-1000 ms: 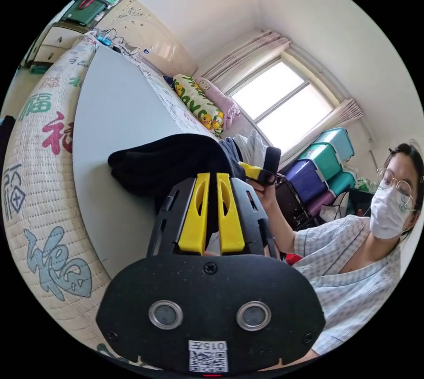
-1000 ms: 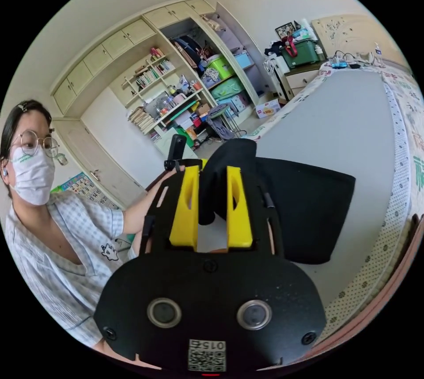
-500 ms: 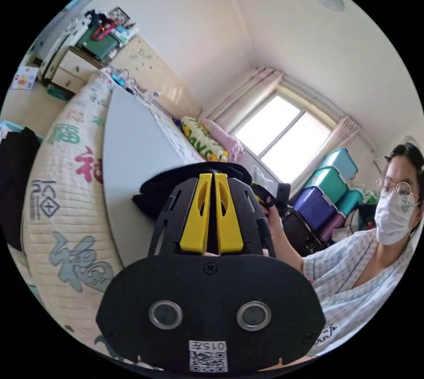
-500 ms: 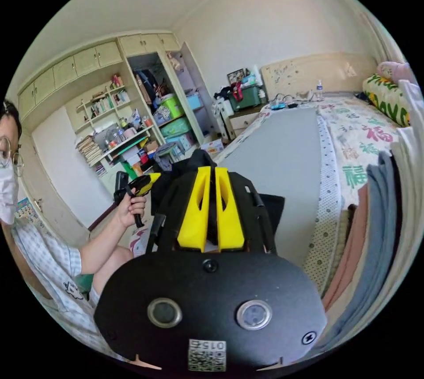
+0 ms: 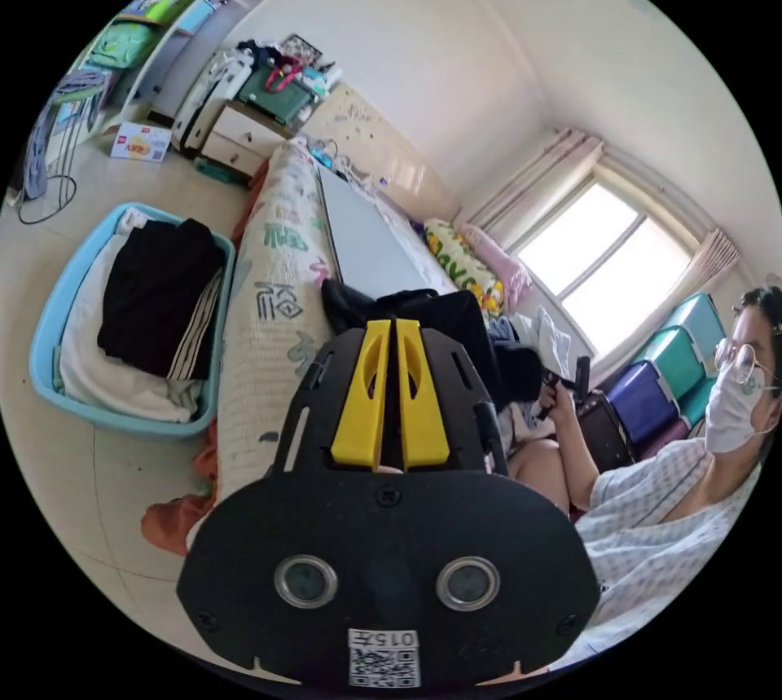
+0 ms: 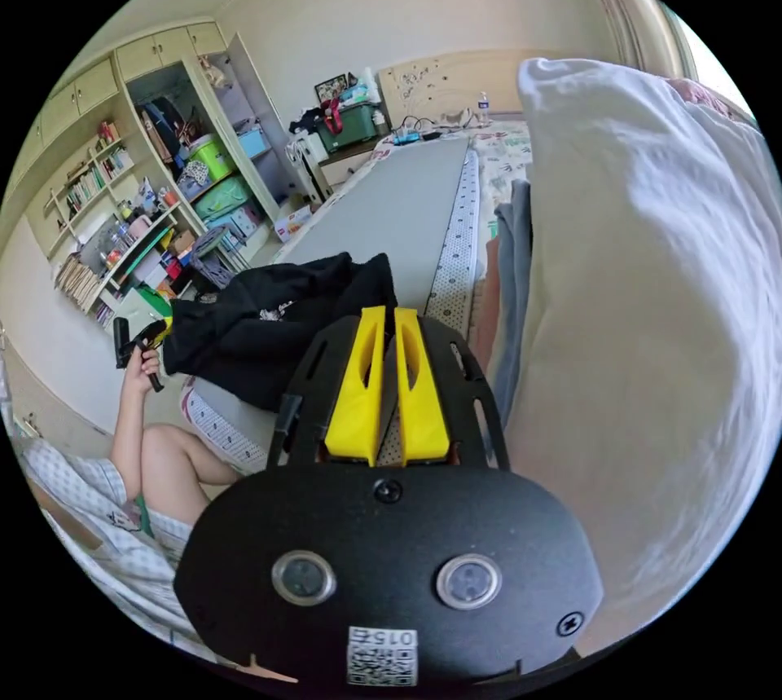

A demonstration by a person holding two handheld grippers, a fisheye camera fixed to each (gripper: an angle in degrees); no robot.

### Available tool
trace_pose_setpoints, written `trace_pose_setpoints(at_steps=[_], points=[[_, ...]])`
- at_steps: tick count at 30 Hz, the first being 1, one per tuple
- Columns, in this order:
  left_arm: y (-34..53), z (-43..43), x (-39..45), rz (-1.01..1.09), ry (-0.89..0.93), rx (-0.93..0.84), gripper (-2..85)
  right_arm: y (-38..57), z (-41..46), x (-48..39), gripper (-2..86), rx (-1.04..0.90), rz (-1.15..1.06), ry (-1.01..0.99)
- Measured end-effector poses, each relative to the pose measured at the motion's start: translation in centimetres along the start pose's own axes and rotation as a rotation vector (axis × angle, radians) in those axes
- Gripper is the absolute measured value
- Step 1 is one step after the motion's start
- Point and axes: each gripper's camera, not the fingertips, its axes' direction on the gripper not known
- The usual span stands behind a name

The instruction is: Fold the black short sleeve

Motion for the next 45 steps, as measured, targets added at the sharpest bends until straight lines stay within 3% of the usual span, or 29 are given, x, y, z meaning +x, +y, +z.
trace_pose_setpoints(at_steps=[2,5,8,12,15,17,21,24,29,37,41,45], points=[[-0.1,0.1,-0.7,-0.018,0.004,-0.047,-0.4,-0.6,-2.0,0.2,-0.4,0.041,0.015,0.045],[0.2,-2.1,-1.4,-0.073,-0.075,0.105,-0.2,-1.1,-8.1,-1.0,-0.1,0.287,0.023,0.262],[-0.3,-2.6,0.1,0.009,-0.111,0.176,2.1,-3.3,-9.8,-4.2,0.7,0.394,-0.096,0.262],[-2.9,3.6,2.8,0.108,-0.059,-0.028,12.7,-10.4,-2.5,-8.3,9.4,0.144,-0.206,0.050],[-4.0,8.3,3.7,0.148,-0.194,-0.220,15.4,-15.7,3.2,-10.7,14.3,-0.091,-0.176,0.063],[-4.3,10.0,3.0,0.123,-0.165,-0.284,14.9,-17.8,5.6,-11.4,14.2,-0.186,-0.185,0.128],[-4.3,10.3,1.5,0.095,-0.117,-0.283,8.8,-20.3,8.4,-11.0,5.6,-0.435,-0.227,0.220],[-4.3,9.4,1.1,0.086,-0.088,-0.255,5.7,-20.7,7.4,-10.5,0.3,-0.501,-0.267,0.203],[-3.6,7.5,1.5,0.114,-0.030,-0.189,2.8,-21.9,4.7,-11.5,-0.9,-0.537,-0.261,0.183],[-1.7,5.0,0.8,0.053,0.106,-0.176,1.6,-21.3,1.4,-19.0,-0.8,-0.753,-0.496,0.360],[-0.9,2.5,2.1,0.110,-0.099,-0.099,2.1,-28.4,-3.8,-23.2,0.2,-0.491,-0.535,0.355],[-0.1,0.4,2.0,0.104,-0.008,-0.007,3.8,-36.2,-5.6,-31.2,6.0,-0.282,-0.703,0.176]])
